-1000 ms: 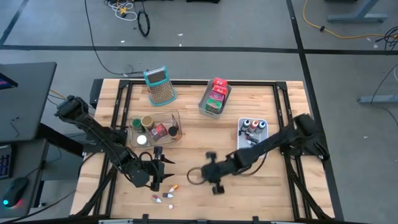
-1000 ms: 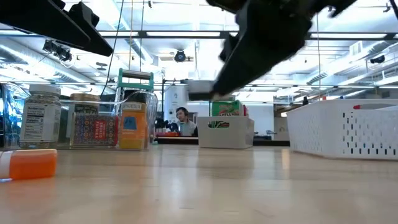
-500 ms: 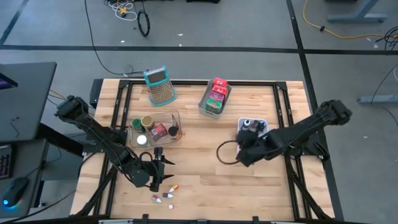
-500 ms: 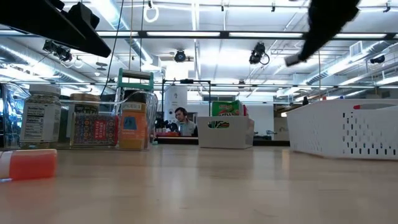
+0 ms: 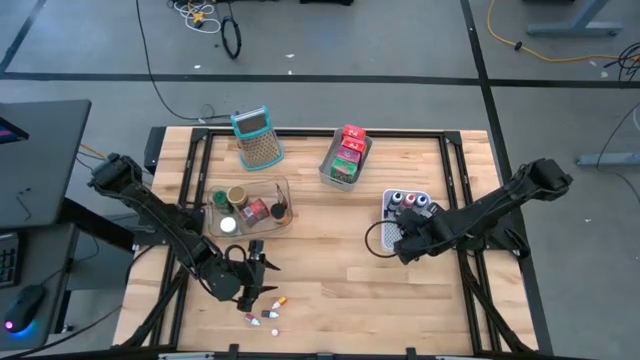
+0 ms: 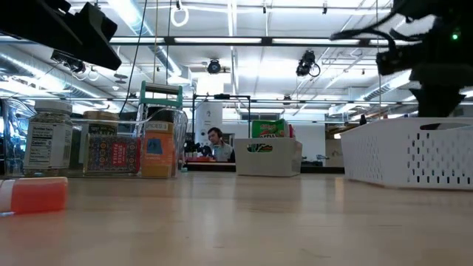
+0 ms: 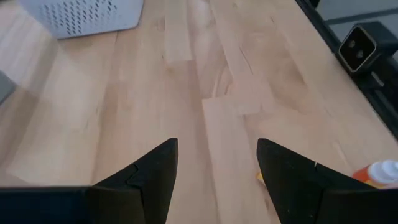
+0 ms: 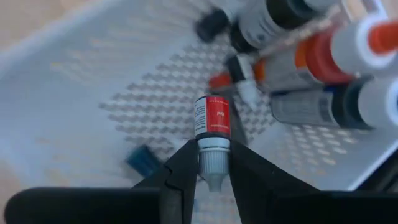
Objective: Pick & Place Kitchen Items
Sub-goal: Put the red food coloring bottle into the white bin, then put the pink food coloring bottle into the white bin
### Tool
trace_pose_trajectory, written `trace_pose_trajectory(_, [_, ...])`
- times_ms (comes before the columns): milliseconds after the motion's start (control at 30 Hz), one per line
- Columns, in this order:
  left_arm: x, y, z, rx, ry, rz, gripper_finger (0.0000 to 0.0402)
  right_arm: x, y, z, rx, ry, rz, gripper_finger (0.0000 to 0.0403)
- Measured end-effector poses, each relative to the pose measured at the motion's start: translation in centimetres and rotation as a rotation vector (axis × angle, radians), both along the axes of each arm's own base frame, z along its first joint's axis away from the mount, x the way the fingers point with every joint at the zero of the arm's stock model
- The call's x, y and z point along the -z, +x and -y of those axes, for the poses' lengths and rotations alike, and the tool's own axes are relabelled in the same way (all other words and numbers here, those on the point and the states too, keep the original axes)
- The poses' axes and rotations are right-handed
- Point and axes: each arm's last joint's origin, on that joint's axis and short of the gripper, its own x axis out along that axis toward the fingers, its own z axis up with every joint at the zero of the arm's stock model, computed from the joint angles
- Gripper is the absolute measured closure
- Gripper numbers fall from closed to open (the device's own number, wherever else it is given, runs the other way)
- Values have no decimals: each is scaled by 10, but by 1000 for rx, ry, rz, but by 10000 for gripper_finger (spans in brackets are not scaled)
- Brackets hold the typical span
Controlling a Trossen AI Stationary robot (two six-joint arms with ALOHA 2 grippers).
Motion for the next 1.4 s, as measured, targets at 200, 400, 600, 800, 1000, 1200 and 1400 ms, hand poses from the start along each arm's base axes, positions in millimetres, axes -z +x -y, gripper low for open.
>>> trace_pose_trajectory(200, [0,0,0,26,42,2,174,14,-4,3,31,-40,34,284])
trace_pose_trajectory(400, [0,0,0,29,47,3,174,9,4,1,9,-56,100,244])
trace_pose_trajectory(600, [0,0,0,28,47,3,174,-7,26,-5,-50,-134,319,231])
trace_pose_trajectory(800, [0,0,0,20,33,2,174,-27,59,-17,-215,-188,624,234])
trace_pose_trajectory(1000, [0,0,1,18,-24,-13,174,-50,88,-33,-535,-238,865,234])
trace_pose_trajectory(1200, [1,-1,2,-5,-151,-47,174,-49,107,-43,-714,-300,980,211])
trace_pose_trajectory(1400, [3,0,3,-85,-285,-74,174,-25,124,-52,-846,-187,1006,184])
